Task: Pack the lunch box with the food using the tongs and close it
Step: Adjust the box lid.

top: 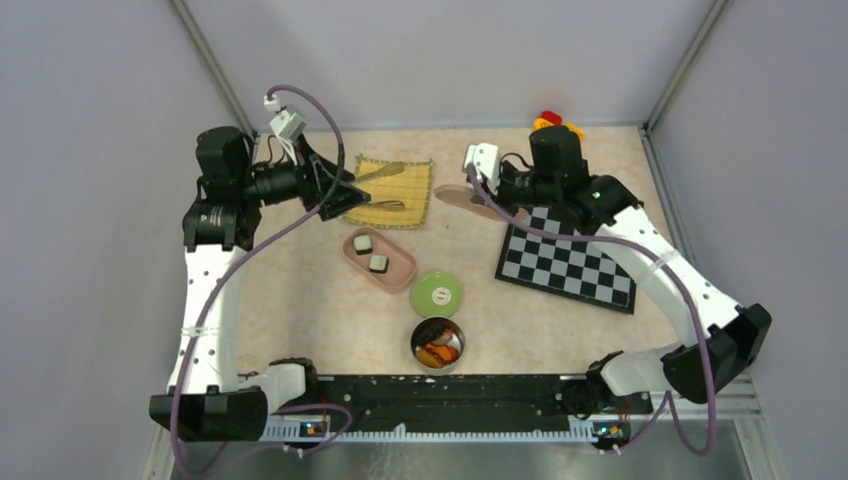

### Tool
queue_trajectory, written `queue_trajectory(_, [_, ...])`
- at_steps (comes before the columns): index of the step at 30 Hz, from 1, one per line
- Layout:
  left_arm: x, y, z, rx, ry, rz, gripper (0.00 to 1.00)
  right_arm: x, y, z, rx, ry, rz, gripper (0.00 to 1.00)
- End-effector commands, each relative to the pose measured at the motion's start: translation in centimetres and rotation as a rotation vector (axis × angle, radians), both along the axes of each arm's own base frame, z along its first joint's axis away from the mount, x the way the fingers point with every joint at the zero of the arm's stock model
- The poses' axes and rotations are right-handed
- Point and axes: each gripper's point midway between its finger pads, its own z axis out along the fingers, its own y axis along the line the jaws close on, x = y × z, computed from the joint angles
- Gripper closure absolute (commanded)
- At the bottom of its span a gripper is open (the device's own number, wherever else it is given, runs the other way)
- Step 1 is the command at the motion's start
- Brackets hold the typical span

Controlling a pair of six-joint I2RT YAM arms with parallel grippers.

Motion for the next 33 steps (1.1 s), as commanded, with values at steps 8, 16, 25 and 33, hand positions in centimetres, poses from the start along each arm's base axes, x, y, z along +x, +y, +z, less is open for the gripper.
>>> queue_trajectory(8, [2.6, 0.4, 0.1, 0.068, -0.125, 0.039, 0.16, -3.9, -2.2, 5.4, -0.198, -0.768, 0.075, 1.0])
queue_trajectory(16, [-0.4, -2.0, -2.5, 0.044, -0.077, -0.05, 0.22, -9.3, 2.9, 2.5, -0.317, -1.328, 0.316, 1.0])
queue_trajectory(25, [-2.8, -5.6, -5.2, 0.023, -0.001, -0.15, 0.32, -11.2, 4.2, -0.8, -0.371, -1.616, 0.346, 1.0])
queue_trajectory(33, [-2.6, -8.1, -5.9, 0.113, -0.078, -0.194, 0.4, -11.8, 4.8, -1.9, -0.388, -1.61, 0.354, 1.0])
